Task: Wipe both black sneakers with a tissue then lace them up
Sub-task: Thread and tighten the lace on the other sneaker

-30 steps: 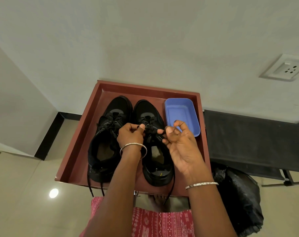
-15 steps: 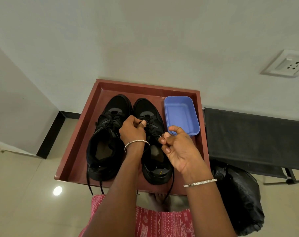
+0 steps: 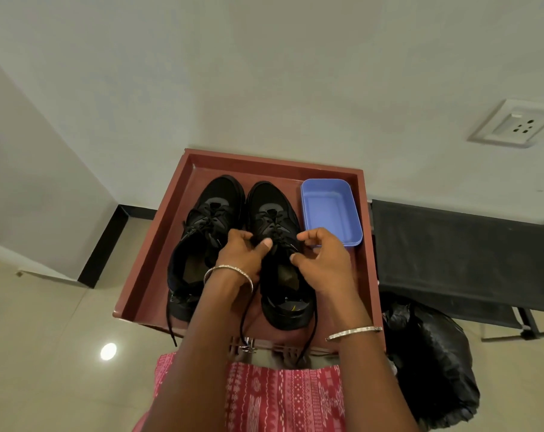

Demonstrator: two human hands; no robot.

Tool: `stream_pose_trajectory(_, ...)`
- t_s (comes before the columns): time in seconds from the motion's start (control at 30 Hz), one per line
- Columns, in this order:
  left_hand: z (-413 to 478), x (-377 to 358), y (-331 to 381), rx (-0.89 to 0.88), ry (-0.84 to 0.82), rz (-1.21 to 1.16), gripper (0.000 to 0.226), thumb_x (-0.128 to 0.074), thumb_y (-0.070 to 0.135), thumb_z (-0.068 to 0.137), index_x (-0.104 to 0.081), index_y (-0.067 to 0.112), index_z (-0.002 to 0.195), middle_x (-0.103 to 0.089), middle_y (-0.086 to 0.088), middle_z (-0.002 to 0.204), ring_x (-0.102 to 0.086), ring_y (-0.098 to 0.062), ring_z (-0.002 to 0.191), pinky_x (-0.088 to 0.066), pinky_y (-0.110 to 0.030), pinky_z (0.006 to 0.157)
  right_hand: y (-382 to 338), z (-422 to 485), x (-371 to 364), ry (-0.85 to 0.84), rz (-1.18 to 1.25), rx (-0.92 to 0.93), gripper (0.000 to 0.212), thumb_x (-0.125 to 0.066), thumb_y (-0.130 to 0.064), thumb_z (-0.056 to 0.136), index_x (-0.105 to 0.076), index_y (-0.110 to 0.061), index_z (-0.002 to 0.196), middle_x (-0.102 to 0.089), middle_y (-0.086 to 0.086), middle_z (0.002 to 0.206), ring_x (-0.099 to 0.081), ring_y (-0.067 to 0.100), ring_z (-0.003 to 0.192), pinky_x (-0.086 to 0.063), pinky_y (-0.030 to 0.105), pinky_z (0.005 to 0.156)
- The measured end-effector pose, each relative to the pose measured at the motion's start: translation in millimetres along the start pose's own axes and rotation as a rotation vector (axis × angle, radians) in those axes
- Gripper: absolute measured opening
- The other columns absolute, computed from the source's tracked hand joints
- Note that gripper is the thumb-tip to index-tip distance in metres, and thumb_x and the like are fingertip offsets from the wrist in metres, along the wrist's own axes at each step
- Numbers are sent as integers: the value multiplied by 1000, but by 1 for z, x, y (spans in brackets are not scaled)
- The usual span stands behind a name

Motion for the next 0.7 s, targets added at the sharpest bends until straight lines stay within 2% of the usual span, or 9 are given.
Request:
stream_pose_trajectory(0.07,-11,-1,-8,48,-108,-10,60,-78,37,85,-38,20,126,-64,-12,106,-65,-28,83,-59,-42,76,1,1,-3,-74,-101,17,50,-82,-20,76,-62,-26,121,-60,-1,118,-60,15,110,-53,36,94)
stream_pose_trajectory(0.17,-16,-3,-9,-25,-85,189,68,-81,32,82,-40,14,133,-65,-14,110,-66,-30,100,-51,-36,82,2,0,-4,-103,-156,25,56,-81,-20,80,-58,-20,131,-61,3,118,-61,18,111,-52,32,93)
stream_pose_trajectory(0.27,-15,-3,0,-83,8,278,55,-79,25,85,-50,12,131,-61,-2,92,-60,-20,91,-47,-30,84,2,0,-3,-55,-178,17,42,-76,-19,86,-62,-18,126,-64,3,111,-62,17,101,-50,26,83)
stream_pose_trajectory(0.37,-11,-7,6,-116,35,283,48,-78,21,85,-55,12,126,-59,2,80,-61,-20,87,-51,-35,89,3,2,-2,-12,-158,-16,33,-75,-20,87,-66,-17,119,-65,2,103,-63,16,93,-52,26,79)
stream_pose_trajectory(0.47,-10,-10,9,-139,43,292,47,-79,22,84,-55,12,123,-60,2,79,-64,-23,91,-52,-38,92,4,5,-3,43,-171,-44,28,-76,-21,86,-68,-18,113,-68,3,103,-66,20,96,-55,33,85)
stream_pose_trajectory(0.6,-11,-7,11,-137,16,263,47,-79,23,84,-56,13,124,-60,2,80,-64,-21,87,-53,-37,91,1,7,-6,70,-225,-72,31,-75,-18,84,-67,-18,114,-69,5,106,-65,21,99,-55,32,85)
stream_pose_trajectory(0.7,-19,0,15,-162,-23,236,48,-77,26,87,-53,15,127,-57,3,76,-61,-18,75,-56,-36,78,-11,2,-10,127,-242,-24,36,-72,-15,80,-66,-21,116,-65,3,110,-62,25,105,-55,41,89)
Point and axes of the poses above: each hand's wrist, its own z-axis towards the middle knuckle, its own x-axis out of the back of the hand, y = z × x, the point moved 3 cm from there along z, towards the middle knuckle
